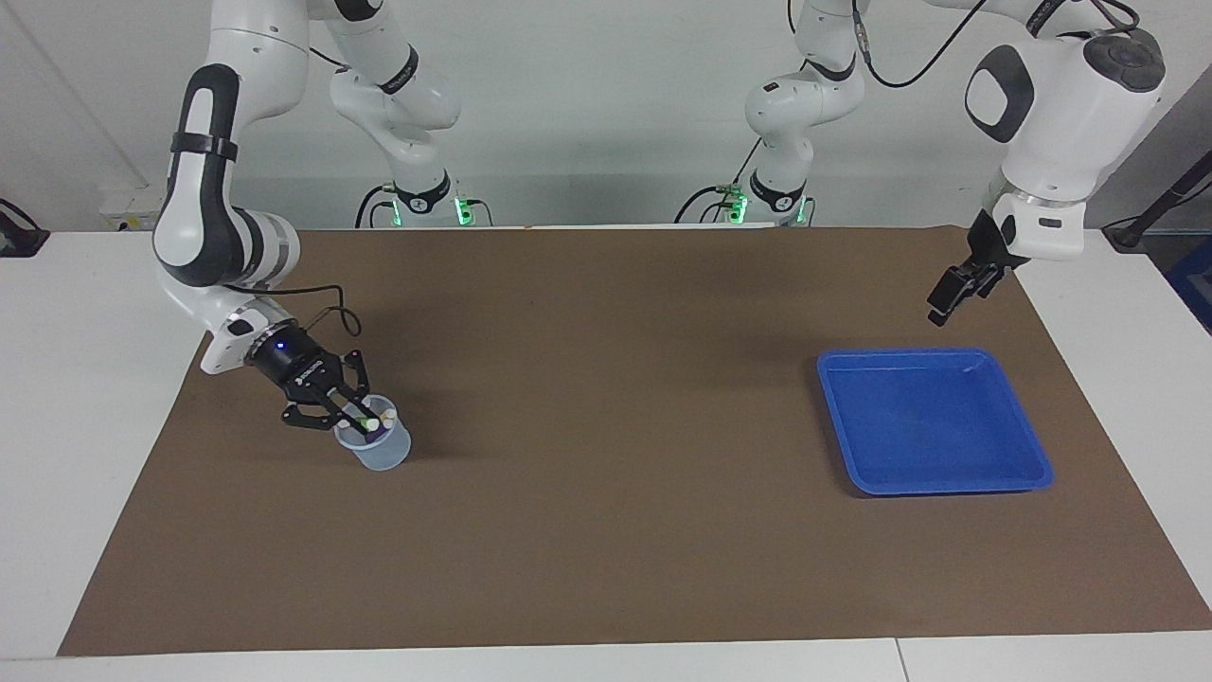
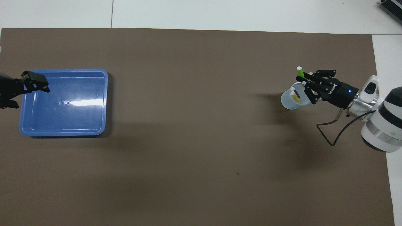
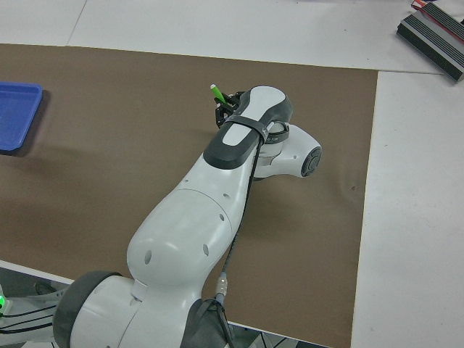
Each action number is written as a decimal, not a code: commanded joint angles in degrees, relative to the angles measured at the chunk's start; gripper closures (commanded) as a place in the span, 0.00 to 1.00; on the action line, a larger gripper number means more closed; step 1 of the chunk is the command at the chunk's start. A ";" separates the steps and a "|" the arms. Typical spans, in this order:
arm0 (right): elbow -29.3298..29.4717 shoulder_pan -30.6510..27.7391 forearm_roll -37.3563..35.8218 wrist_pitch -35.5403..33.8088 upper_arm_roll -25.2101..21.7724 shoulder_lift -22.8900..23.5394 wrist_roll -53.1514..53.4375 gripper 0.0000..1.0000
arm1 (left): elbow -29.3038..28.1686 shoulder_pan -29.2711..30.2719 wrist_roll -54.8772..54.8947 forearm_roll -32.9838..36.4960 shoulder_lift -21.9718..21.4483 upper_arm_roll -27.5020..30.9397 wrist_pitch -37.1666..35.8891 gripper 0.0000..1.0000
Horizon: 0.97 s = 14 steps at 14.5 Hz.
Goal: Transfer and insert pens with both arms
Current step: 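Lower the green pen into the white cup and open the right gripper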
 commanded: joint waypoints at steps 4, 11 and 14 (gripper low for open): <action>-0.27 -0.48 4.05 -1.80 0.51 1.78 -3.50 0.00 | 1.77 0.69 9.20 1.14 -3.02 -0.30 -11.39 0.00; 1.66 6.10 -2.53 11.88 0.33 -2.16 14.22 0.00 | 3.71 -0.11 10.16 -4.75 -7.62 -0.83 -17.40 0.00; 2.98 10.67 -12.88 23.75 0.33 -3.40 27.23 0.00 | 4.66 -3.34 12.10 -4.23 -7.18 -0.57 -19.32 0.00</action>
